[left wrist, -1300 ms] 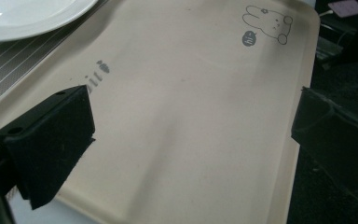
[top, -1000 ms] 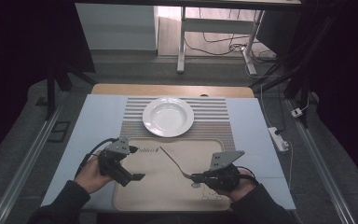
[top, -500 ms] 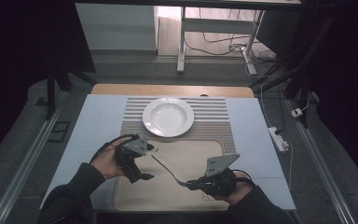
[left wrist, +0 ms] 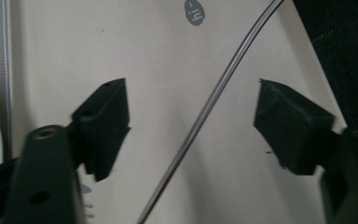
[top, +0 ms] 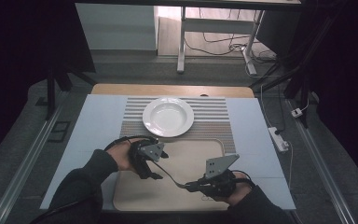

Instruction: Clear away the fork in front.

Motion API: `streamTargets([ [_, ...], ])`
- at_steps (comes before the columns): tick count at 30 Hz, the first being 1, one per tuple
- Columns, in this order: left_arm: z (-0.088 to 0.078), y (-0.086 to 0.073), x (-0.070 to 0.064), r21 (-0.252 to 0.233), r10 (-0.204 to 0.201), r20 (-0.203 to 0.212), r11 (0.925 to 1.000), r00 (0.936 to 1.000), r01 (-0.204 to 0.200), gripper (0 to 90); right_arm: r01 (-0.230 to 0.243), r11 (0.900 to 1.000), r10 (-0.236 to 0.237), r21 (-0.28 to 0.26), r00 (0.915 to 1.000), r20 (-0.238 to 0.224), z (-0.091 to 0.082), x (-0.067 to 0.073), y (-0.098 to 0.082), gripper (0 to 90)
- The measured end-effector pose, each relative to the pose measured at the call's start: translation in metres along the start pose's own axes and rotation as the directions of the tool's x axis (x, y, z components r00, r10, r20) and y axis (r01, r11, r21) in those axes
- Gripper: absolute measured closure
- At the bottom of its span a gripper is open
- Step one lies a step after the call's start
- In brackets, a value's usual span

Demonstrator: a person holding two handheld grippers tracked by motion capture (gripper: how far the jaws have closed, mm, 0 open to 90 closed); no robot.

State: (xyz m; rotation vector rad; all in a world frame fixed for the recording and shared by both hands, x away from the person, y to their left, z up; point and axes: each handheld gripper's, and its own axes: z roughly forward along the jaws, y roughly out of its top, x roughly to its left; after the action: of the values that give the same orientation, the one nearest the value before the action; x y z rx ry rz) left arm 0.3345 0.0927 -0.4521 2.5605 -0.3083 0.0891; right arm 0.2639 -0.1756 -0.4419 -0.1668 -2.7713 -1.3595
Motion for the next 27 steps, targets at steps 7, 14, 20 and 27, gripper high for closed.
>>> streamTargets([
  [7, 0.001, 0.0013, -0.0027, 0.037, 0.089, 0.031, 0.9952, 0.9955, -0.09, 55.0, 0.006, 1.0, -0.006, 0.002, 0.9999, -0.012, 0.0009, 0.0004, 0.0003, 90.0],
  [14, 0.0013, 0.0042, -0.0024, 0.049, 0.146, 0.062, 0.9876, 0.9873, -0.149, 69.8, 0.015, 1.0, -0.015, 0.01, 0.9996, -0.024, 0.0022, 0.0013, 0.0007, 90.0],
  [20, 0.0017, 0.008, -0.0028, 0.069, 0.225, 0.077, 0.9706, 0.9712, -0.231, 80.7, 0.019, 1.0, -0.019, 0.01, 0.9994, -0.03, 0.0021, 0.0016, 0.0009, 90.0],
  [27, 0.0053, 0.0077, -0.0059, 0.06, 0.346, 0.104, 0.9336, 0.9324, -0.353, 85.7, 0.023, 1.0, -0.022, 0.015, 0.9983, -0.054, 0.0032, 0.0008, 0.0002, 90.0],
])
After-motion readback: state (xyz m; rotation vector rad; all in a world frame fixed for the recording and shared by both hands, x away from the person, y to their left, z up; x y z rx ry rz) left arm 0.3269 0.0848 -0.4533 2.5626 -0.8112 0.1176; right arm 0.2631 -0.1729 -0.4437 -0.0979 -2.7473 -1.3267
